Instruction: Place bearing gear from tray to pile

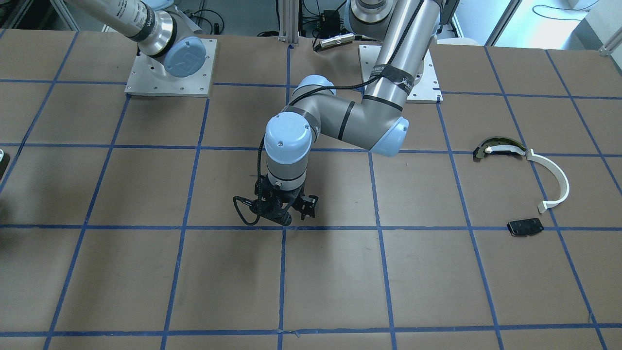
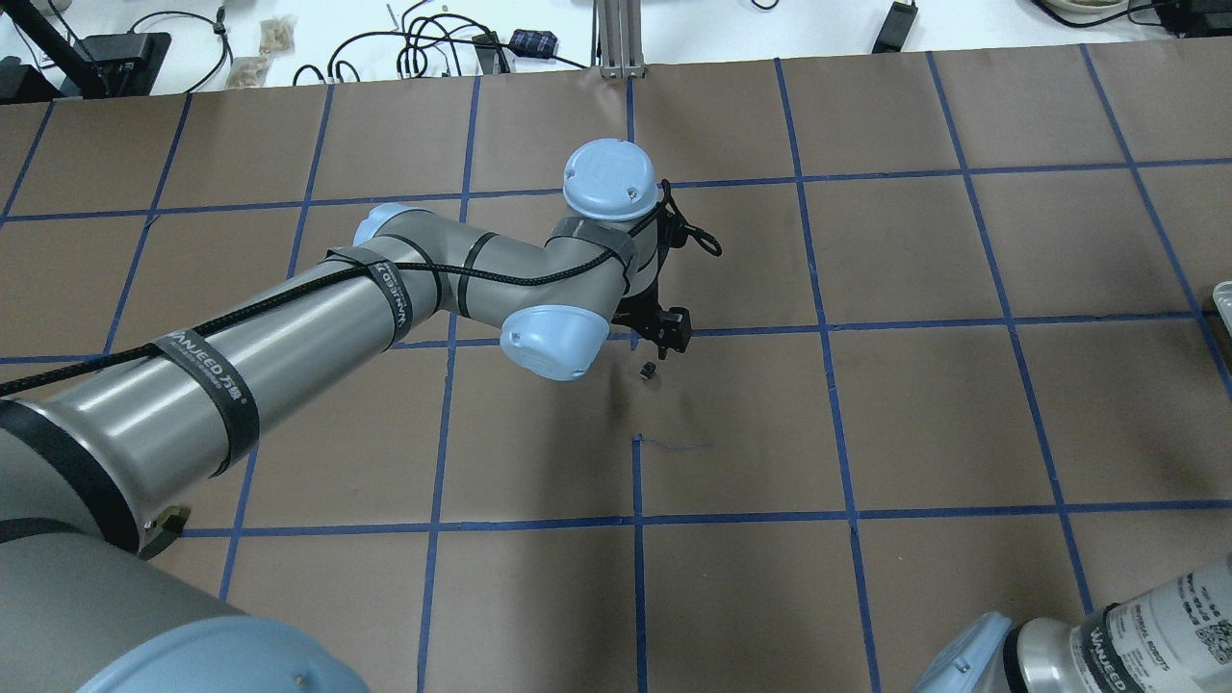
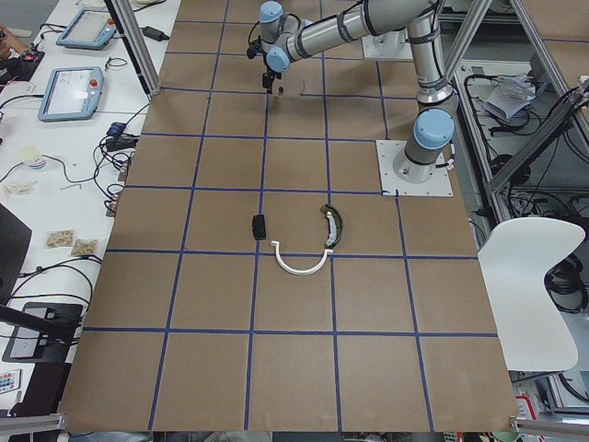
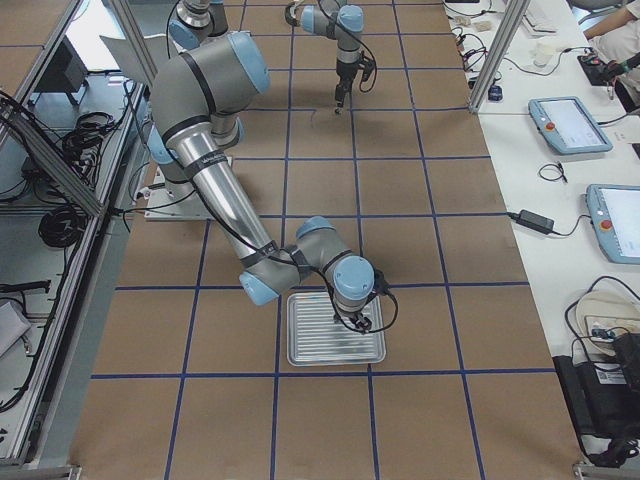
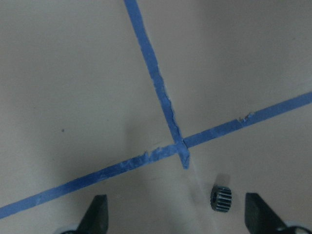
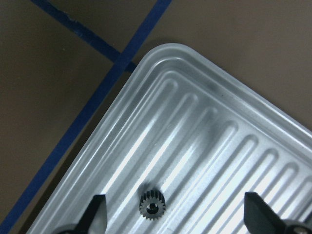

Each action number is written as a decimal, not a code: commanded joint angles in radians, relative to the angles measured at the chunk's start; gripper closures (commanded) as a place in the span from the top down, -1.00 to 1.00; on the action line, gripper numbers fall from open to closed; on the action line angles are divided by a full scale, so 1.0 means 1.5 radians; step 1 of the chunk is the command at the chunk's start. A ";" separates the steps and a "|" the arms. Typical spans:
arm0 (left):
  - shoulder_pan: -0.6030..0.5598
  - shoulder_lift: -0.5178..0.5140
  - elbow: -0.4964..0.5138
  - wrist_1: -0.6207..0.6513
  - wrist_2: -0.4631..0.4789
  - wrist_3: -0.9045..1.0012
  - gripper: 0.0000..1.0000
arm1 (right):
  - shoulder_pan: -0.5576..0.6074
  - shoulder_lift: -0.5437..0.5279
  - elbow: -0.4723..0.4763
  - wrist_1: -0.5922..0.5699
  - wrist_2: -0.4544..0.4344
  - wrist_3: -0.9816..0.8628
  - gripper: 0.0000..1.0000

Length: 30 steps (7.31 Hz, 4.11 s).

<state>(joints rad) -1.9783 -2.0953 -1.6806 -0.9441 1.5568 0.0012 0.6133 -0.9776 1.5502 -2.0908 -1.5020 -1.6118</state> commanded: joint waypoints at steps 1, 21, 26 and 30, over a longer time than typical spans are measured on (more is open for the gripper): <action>-0.004 -0.013 0.000 0.000 -0.023 0.004 1.00 | -0.001 0.014 0.006 -0.028 -0.051 -0.008 0.53; 0.562 0.129 0.041 -0.176 0.086 0.514 -1.00 | 0.029 -0.125 0.039 -0.002 -0.053 0.019 -1.00; 0.723 0.114 -0.060 -0.143 0.102 0.604 -1.00 | 0.324 -0.382 0.052 0.287 -0.075 0.432 -1.00; 0.728 0.109 -0.067 -0.142 0.105 0.603 -0.80 | 0.661 -0.354 0.049 0.283 -0.064 1.017 -1.00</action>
<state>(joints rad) -0.8875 -1.9302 -1.7795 -1.1566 1.7120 0.9070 1.4360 -1.5494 1.6252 -1.6509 -1.6087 -0.3982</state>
